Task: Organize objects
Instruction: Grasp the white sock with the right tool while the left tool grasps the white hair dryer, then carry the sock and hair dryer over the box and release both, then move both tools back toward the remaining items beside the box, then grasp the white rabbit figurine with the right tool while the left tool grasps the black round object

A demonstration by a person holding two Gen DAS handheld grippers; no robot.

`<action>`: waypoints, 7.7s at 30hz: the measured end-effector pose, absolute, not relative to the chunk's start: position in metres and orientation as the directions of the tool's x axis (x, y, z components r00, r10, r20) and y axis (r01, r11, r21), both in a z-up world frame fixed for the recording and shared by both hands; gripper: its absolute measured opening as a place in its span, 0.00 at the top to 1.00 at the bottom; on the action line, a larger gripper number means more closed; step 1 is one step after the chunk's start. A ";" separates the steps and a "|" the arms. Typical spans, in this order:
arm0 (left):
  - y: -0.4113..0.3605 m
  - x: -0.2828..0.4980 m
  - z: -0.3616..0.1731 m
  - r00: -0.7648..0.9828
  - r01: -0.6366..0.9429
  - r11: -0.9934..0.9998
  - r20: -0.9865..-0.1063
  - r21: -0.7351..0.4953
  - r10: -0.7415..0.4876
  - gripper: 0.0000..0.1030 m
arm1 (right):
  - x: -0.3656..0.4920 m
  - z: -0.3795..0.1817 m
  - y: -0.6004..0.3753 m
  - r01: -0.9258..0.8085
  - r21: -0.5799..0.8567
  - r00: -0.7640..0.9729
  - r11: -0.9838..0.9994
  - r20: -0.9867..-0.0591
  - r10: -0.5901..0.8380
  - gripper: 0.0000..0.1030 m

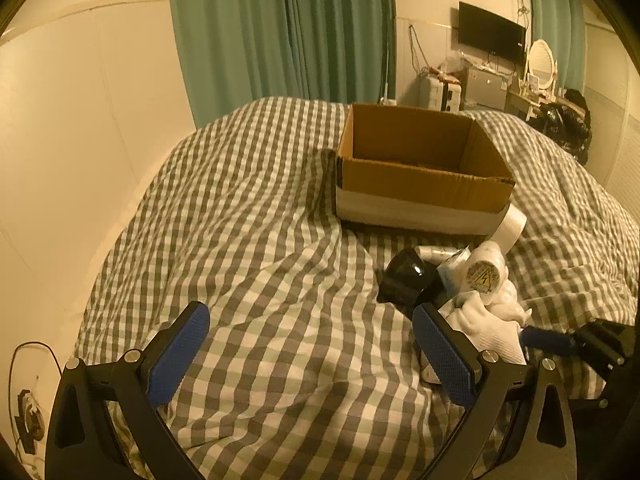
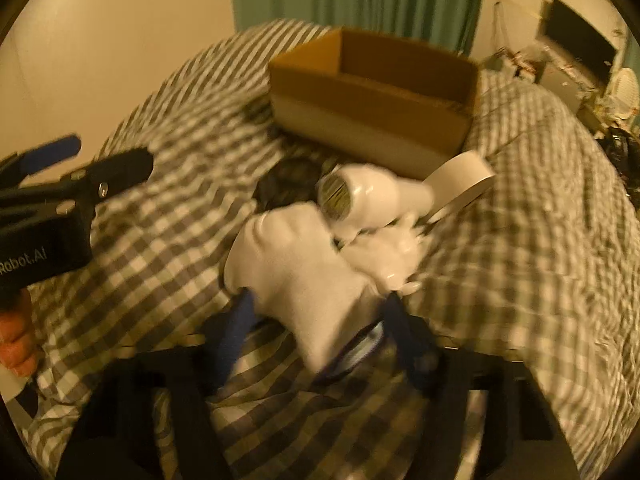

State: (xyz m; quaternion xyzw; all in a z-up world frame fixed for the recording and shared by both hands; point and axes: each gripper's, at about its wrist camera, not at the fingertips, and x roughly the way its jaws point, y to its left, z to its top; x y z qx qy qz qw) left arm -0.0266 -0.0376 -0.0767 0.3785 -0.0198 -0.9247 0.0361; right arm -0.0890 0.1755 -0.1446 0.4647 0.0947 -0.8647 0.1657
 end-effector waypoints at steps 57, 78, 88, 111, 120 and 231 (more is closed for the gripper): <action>0.072 -0.073 -0.054 -0.703 -0.271 -0.950 -0.706 0.155 0.085 0.50 | -0.114 -0.058 0.262 0.173 -0.088 -0.745 -0.981 -0.663 -0.072 0.92; 0.022 -0.153 0.044 -0.796 -0.136 -0.983 -0.604 0.121 0.036 0.50 | -0.163 0.041 0.237 0.217 -0.023 -0.829 -0.976 -0.532 -0.172 0.92; 0.022 -0.219 0.026 -0.774 -0.131 -0.983 -0.633 0.128 0.021 0.50 | -0.235 0.036 0.225 0.240 -0.039 -0.820 -0.970 -0.544 -0.181 0.92; 0.042 -0.296 -0.052 -0.750 -0.180 -0.962 -0.661 0.207 -0.002 0.50 | -0.355 -0.069 0.220 0.310 -0.053 -0.708 -0.949 -0.679 -0.193 0.92; 0.037 -0.280 -0.041 -0.770 -0.184 -0.966 -0.638 0.179 0.029 0.18 | -0.345 -0.058 0.230 0.296 -0.026 -0.725 -0.955 -0.658 -0.206 0.80; 0.032 -0.095 -0.116 -0.581 -0.219 -0.965 -0.814 0.145 0.009 0.93 | -0.131 -0.099 0.260 0.322 0.007 -0.572 -0.947 -0.796 -0.201 0.37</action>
